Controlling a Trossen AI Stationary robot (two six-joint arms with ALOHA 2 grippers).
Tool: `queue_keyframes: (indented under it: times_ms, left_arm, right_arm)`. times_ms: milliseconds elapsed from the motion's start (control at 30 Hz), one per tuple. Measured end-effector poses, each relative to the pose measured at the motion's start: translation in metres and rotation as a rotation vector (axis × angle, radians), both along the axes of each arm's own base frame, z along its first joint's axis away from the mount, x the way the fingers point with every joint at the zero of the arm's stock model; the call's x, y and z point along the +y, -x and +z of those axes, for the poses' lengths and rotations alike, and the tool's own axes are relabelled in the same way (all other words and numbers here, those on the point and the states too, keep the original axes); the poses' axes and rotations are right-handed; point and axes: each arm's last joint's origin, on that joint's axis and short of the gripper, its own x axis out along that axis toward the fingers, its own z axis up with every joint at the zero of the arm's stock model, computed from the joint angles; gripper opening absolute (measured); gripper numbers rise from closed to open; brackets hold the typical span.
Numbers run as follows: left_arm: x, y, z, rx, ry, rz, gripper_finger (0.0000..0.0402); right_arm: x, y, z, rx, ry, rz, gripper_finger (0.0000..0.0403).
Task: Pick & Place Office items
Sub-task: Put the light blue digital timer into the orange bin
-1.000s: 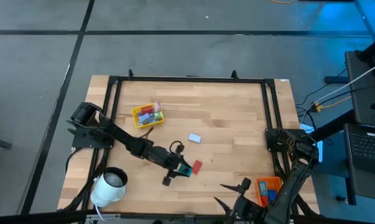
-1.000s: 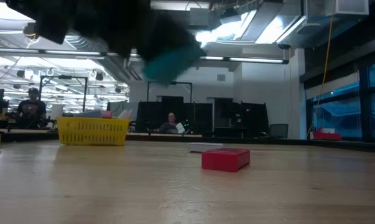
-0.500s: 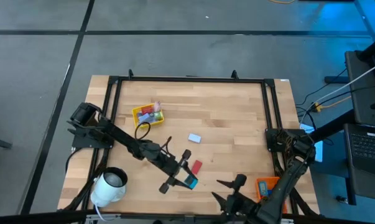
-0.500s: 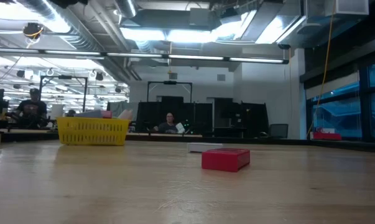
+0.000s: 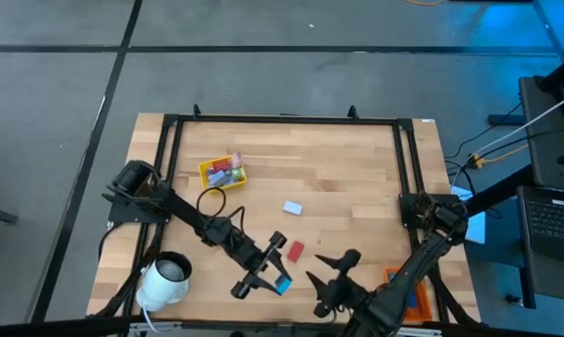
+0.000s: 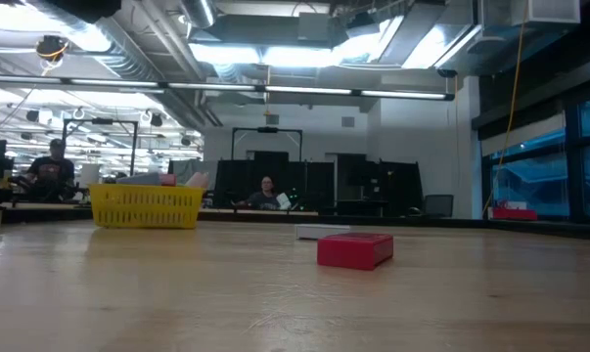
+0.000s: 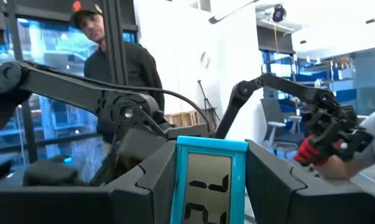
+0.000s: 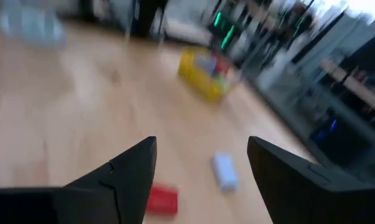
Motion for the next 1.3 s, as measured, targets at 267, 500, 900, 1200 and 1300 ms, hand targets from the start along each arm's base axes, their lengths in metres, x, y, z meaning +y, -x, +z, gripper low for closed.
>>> queue_keyframes:
  times_ms: [267, 500, 900, 1200, 1300]
  left_arm:
    - [0.0, 0.003, 0.005, -0.122, 0.013, 0.003, 0.0159]
    - [-0.009, 0.009, 0.013, -0.238, -0.029, 0.016, 0.0159]
    - [-0.008, -0.042, 0.006, -0.272, -0.047, 0.065, 0.016]
    - [-0.003, -0.049, 0.009, -0.284, -0.048, 0.046, 0.016]
    - [-0.004, -0.049, 0.008, -0.279, -0.05, 0.044, 0.0159]
  right_arm:
    - [0.023, 0.017, 0.022, -0.358, 0.007, 0.018, 0.0256]
    - [0.029, 0.013, 0.023, -0.48, -0.075, -0.009, 0.0256]
    - [0.046, -0.007, 0.035, -0.388, -0.03, 0.022, 0.0256]
    - [0.046, -0.009, 0.037, -0.366, 0.02, 0.026, 0.0256]
    - [0.045, -0.01, 0.037, -0.376, 0.033, 0.013, 0.0256]
